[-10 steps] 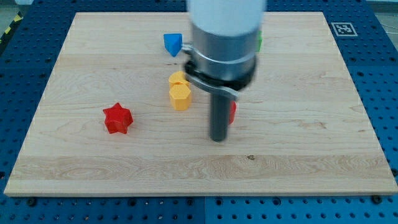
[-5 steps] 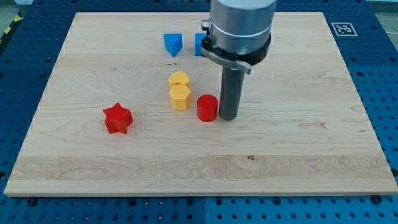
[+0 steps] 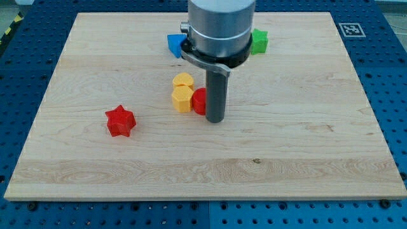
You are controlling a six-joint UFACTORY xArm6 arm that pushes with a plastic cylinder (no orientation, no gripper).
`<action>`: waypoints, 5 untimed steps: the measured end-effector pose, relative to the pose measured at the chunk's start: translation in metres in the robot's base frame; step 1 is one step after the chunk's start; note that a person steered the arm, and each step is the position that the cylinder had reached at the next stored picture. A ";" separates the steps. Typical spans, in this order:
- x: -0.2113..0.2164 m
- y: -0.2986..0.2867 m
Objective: Move the red circle to the right of the hexagon
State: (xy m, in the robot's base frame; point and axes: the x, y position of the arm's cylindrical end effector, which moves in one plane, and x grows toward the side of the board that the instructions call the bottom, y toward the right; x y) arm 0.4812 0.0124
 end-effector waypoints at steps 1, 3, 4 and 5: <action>-0.009 0.000; -0.006 0.005; 0.015 -0.002; 0.016 -0.066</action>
